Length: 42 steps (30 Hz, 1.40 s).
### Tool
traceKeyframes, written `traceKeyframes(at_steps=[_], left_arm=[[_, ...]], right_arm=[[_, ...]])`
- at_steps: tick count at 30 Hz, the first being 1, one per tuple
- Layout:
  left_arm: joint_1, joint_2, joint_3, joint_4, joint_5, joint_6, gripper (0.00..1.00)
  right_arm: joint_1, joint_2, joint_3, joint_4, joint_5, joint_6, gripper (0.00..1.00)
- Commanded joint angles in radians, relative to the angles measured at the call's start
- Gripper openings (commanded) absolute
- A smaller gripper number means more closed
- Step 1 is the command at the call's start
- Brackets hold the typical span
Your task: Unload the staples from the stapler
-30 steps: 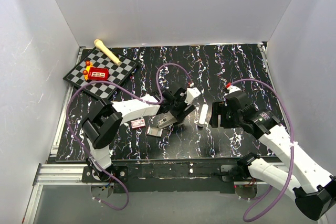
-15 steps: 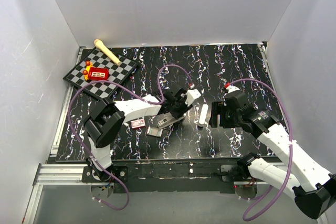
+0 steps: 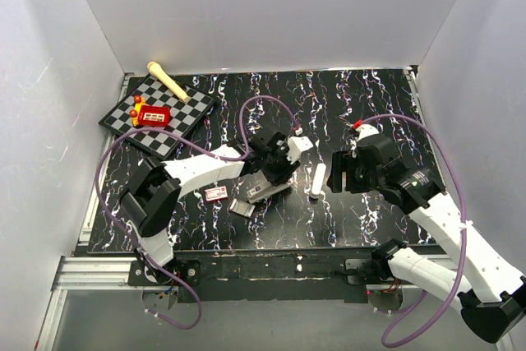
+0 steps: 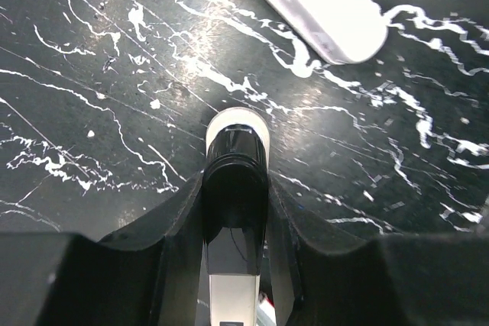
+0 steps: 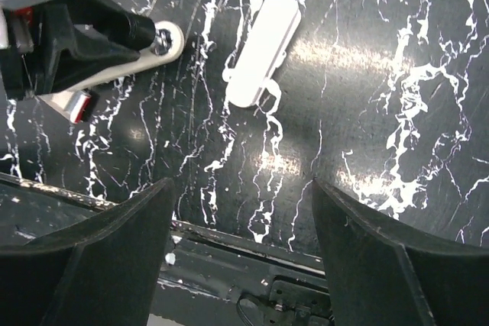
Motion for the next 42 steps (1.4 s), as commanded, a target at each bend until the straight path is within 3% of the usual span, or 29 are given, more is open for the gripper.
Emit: traceKeyframes(at_steps=[1, 7, 15, 27, 42], left_arm=[[0.000, -0.174, 0.058, -0.052, 0.094, 0.028, 0.00], [0.002, -0.300, 0.053, -0.091, 0.191, 0.025, 0.00], [0.002, -0.445, 0.034, -0.089, 0.430, -0.042, 0.00], [0.002, -0.571, -0.009, -0.037, 0.679, -0.096, 0.00], [0.002, -0.597, -0.037, 0.030, 0.765, -0.155, 0.00]], right_arm=[[0.006, 0.015, 0.083, 0.026, -0.029, -0.061, 0.79], [0.007, 0.026, 0.181, 0.025, -0.138, -0.187, 0.79], [0.021, 0.037, 0.268, 0.100, -0.415, -0.310, 0.67], [0.147, 0.042, 0.314, 0.103, -0.632, -0.496, 0.67], [0.243, 0.068, 0.324, 0.143, -0.679, -0.514, 0.62]])
